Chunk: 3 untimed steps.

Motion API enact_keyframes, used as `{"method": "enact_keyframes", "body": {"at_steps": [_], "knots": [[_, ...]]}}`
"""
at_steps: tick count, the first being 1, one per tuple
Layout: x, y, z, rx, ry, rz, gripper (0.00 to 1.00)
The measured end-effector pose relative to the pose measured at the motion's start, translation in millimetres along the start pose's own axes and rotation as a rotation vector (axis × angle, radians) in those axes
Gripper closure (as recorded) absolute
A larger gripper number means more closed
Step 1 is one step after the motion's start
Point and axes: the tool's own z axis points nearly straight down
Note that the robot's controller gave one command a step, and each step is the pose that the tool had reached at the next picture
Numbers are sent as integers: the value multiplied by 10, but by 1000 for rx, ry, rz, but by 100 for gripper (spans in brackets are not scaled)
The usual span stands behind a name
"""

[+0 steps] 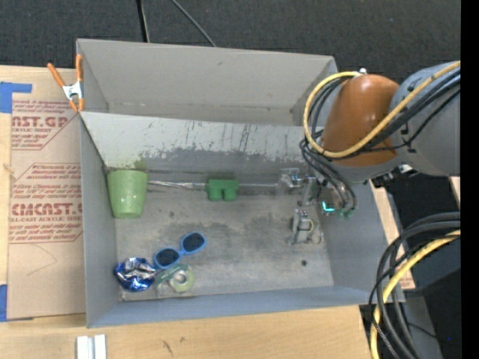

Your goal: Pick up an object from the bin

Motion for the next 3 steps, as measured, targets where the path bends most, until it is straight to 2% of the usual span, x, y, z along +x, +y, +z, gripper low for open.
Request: {"method": "enact_keyframes", "body": {"at_steps": [1, 2, 3], "knots": [[-258, -504, 409, 2, -6, -345, 0], [115, -976, 717, -7, -6, -574, 0], [100, -969, 700, -5, -11, -576, 100]]}}
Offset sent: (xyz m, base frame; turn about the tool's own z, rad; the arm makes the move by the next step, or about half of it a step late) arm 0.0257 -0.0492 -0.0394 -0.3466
